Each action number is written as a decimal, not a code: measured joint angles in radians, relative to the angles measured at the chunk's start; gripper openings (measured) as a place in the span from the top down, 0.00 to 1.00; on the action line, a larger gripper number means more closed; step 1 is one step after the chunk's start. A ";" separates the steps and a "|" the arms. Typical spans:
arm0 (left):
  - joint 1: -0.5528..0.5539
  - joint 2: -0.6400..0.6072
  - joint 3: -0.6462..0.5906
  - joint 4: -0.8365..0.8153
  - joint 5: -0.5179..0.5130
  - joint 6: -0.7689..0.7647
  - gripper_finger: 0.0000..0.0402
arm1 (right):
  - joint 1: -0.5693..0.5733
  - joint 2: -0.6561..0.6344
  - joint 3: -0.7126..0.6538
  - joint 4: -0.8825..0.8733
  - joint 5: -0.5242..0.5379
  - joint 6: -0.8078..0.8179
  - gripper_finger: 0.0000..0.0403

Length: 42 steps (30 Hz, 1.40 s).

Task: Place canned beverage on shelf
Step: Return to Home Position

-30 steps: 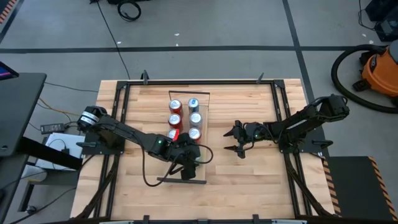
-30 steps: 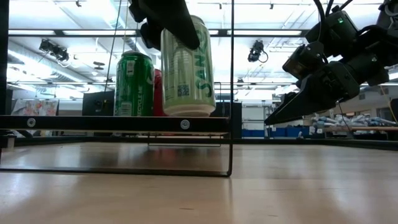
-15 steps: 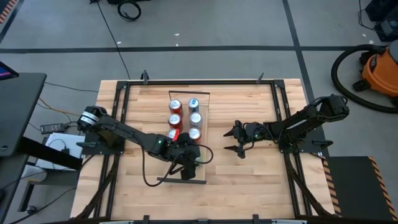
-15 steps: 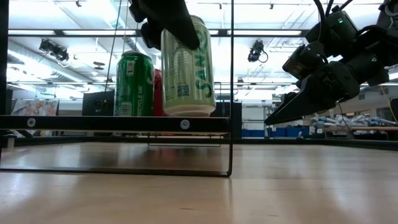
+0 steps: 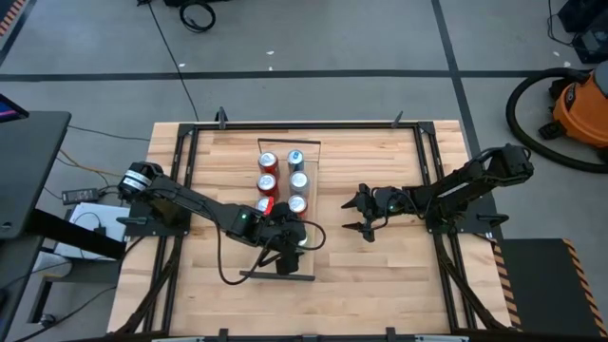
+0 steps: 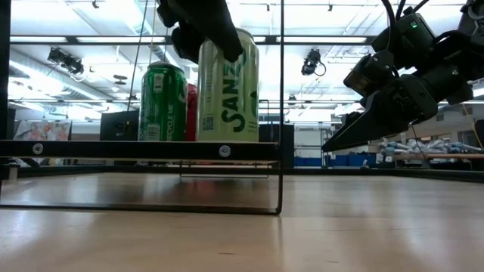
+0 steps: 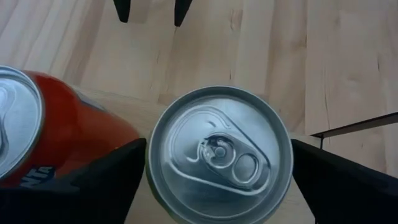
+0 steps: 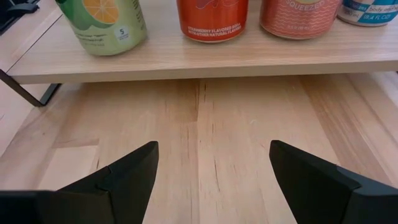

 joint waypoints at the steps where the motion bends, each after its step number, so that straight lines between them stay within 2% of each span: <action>1: 0.000 0.000 0.005 -0.010 0.000 0.000 0.02 | 0.000 0.000 0.000 0.000 -0.002 0.000 0.21; 6: -0.001 0.005 0.079 -0.119 -0.006 0.033 0.02 | 0.000 0.000 0.000 0.000 -0.007 0.004 0.21; 16: -0.004 0.004 0.326 -0.333 -0.025 0.033 0.02 | 0.000 0.000 0.000 0.000 -0.016 -0.002 0.21; 21: -0.022 -0.013 0.377 -0.391 -0.132 0.105 0.02 | -0.004 -0.056 0.000 -0.049 -0.022 0.007 0.21; 28: -0.031 -0.168 0.263 -0.373 -0.213 0.067 0.04 | -0.018 -0.308 -0.053 -0.093 -0.022 0.016 0.21; 35: -0.025 -0.382 0.025 -0.163 -0.236 0.071 0.04 | -0.022 -0.563 -0.120 -0.092 -0.015 0.023 0.21; 42: -0.023 -0.590 -0.228 0.013 -0.256 0.097 0.04 | -0.031 -0.747 -0.121 -0.160 -0.014 0.046 0.21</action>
